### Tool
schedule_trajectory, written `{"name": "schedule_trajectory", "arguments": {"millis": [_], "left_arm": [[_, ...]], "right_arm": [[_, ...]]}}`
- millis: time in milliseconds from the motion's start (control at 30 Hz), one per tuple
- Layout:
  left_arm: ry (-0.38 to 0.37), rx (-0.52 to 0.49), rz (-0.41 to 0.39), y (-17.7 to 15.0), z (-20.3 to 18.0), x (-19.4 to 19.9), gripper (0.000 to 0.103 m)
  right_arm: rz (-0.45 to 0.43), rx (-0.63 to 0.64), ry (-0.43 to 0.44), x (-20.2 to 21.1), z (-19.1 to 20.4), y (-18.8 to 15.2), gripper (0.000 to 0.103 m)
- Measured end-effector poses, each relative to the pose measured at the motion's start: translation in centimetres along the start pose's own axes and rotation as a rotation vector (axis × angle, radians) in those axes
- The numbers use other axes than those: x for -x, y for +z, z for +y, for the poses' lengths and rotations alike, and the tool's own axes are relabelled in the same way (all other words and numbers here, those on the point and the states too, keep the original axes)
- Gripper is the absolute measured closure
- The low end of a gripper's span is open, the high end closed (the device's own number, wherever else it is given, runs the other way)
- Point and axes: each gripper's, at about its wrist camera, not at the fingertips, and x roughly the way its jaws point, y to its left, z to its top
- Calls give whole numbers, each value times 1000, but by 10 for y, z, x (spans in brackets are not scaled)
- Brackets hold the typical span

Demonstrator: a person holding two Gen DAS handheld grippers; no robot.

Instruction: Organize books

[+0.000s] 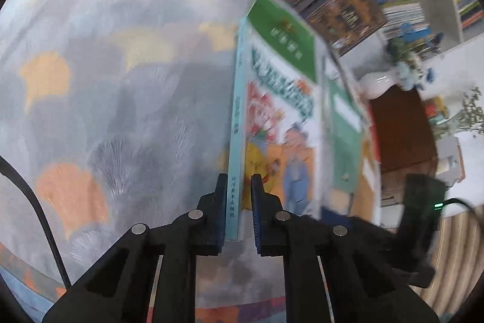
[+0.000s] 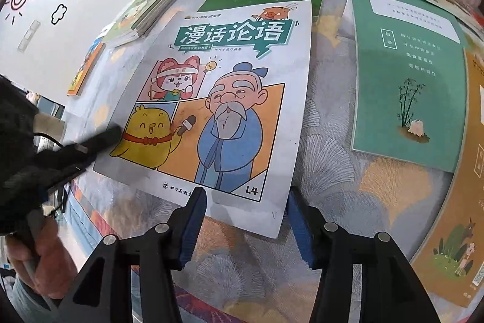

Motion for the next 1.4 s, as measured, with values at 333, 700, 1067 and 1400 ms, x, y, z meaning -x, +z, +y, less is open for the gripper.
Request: {"name": "schedule_trajectory", "arguments": {"millis": [333, 700, 1067, 1400], "left_arm": [[-152, 141, -4, 13, -2, -5, 93], [81, 3, -14, 7, -28, -14, 92], [-283, 361, 103, 33, -9, -12, 94], [-327, 401, 171, 51, -20, -17, 94]], "right_arm": [[22, -198, 192, 8, -45, 2, 49], [14, -229, 225, 7, -47, 0, 47], [103, -465, 502, 2, -91, -17, 44], [28, -595, 665, -4, -107, -18, 28]]}}
